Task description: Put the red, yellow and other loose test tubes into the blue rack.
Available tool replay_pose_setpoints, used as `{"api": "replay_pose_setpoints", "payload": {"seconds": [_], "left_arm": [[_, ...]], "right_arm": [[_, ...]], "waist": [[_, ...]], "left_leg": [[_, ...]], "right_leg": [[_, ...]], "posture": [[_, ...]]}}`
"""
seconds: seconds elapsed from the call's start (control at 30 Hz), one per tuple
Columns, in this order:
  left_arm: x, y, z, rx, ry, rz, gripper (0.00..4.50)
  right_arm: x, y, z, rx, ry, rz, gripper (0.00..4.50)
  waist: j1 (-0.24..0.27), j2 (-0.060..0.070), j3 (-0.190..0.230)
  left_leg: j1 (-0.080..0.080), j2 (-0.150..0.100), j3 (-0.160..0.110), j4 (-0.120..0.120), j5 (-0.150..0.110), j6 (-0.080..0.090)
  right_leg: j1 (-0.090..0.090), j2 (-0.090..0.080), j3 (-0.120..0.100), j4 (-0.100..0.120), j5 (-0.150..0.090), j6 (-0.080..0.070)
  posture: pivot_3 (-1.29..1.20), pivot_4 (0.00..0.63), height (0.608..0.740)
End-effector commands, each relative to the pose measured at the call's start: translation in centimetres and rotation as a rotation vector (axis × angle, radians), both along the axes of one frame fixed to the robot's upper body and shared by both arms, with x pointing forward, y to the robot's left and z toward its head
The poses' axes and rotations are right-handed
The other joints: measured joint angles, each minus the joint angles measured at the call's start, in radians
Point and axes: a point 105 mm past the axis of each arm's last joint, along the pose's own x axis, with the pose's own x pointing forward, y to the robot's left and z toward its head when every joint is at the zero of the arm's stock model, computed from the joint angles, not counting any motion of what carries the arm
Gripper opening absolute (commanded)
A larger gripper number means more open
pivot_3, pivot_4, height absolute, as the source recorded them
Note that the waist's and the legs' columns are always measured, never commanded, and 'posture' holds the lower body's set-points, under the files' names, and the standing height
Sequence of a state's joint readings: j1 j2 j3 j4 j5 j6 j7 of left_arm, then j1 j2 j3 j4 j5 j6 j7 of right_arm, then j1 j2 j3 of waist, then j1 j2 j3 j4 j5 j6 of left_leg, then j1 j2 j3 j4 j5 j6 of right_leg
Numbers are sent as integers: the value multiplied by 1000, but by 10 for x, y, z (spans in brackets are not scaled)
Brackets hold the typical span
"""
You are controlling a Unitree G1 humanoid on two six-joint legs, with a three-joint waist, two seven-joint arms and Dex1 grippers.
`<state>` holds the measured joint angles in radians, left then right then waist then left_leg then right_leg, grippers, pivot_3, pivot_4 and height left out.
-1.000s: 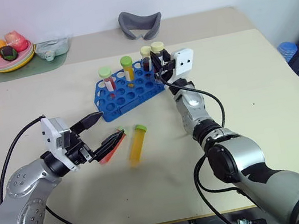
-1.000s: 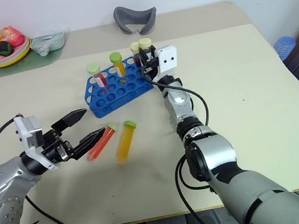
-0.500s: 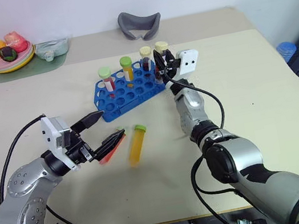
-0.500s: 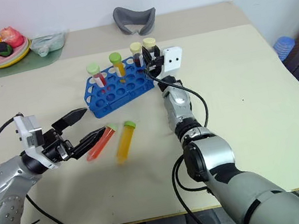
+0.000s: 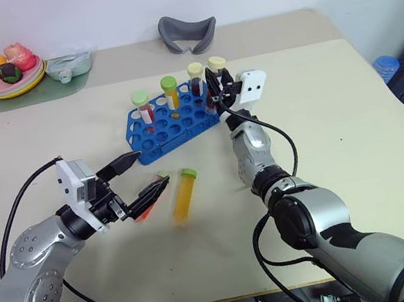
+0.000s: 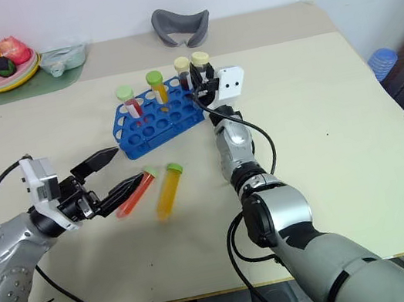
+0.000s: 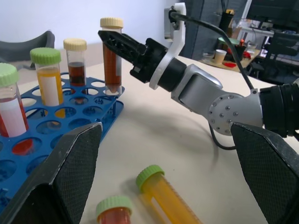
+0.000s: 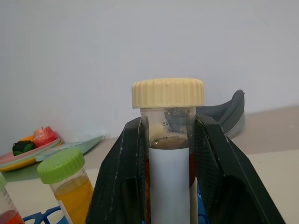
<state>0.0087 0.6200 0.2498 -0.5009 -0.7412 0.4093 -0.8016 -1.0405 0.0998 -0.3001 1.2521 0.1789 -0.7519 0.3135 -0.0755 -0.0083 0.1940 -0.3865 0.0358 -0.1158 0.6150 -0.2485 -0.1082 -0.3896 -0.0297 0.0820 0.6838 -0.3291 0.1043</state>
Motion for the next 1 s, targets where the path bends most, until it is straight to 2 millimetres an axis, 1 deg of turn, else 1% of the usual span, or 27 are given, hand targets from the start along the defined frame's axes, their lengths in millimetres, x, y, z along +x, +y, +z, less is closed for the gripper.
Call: {"api": "replay_pose_setpoints", "payload": {"seconds": [0.03, 0.3, 0.47, 0.63, 0.87, 0.93, 1.0], "left_arm": [[-6, 0, 10, -2, -38, -5, 4500], [-11, 1, 11, -1, -36, 4, 4500], [-12, 2, 12, 1, -37, 10, 4500], [-12, 3, 13, 3, -38, 16, 4500], [-12, 2, 12, 2, -35, 16, 4500], [-12, 1, 12, 1, -34, 14, 4500], [-12, 1, 12, -1, -33, 12, 4500]], "right_arm": [[2, 4, 4, -13, 3, -6, 805], [10, -8, 9, -52, 20, -67, 805], [12, -12, 6, -74, 38, -107, 805], [10, -12, 3, -78, 37, -114, 805], [3, -11, 4, -69, -14, -104, 805], [3, -11, 3, -64, -17, -103, 1849], [2, -11, 2, -59, -15, -104, 2801]], "waist": [[0, 0, 0], [2, 0, 0], [3, 0, 0], [4, 0, 0], [4, 0, 0], [3, 0, 0], [2, 0, 0]], "left_leg": [[0, 0, 0, 0, 0, 0], [0, 0, 0, 0, 0, 0], [-1, 0, 0, 0, 0, 0], [-1, 0, 0, 0, 0, 0], [-1, 0, 0, 0, 0, 0], [-1, 0, 0, 0, 0, 0], [-1, 0, 0, 0, 0, 0]], "right_leg": [[0, 0, 0, 0, 0, 0], [0, 0, 0, 0, 0, 0], [0, 0, 0, 0, 0, 0], [0, 0, 0, 0, 0, 0], [0, 0, 0, -1, 0, 0], [0, 0, 0, -1, 0, 0], [0, 0, 0, -1, 0, 0]], "posture": [[0, 150, 740], [0, 150, 740], [0, 150, 740], [0, 150, 740], [0, 150, 740], [0, 150, 740], [0, 150, 740]]}}
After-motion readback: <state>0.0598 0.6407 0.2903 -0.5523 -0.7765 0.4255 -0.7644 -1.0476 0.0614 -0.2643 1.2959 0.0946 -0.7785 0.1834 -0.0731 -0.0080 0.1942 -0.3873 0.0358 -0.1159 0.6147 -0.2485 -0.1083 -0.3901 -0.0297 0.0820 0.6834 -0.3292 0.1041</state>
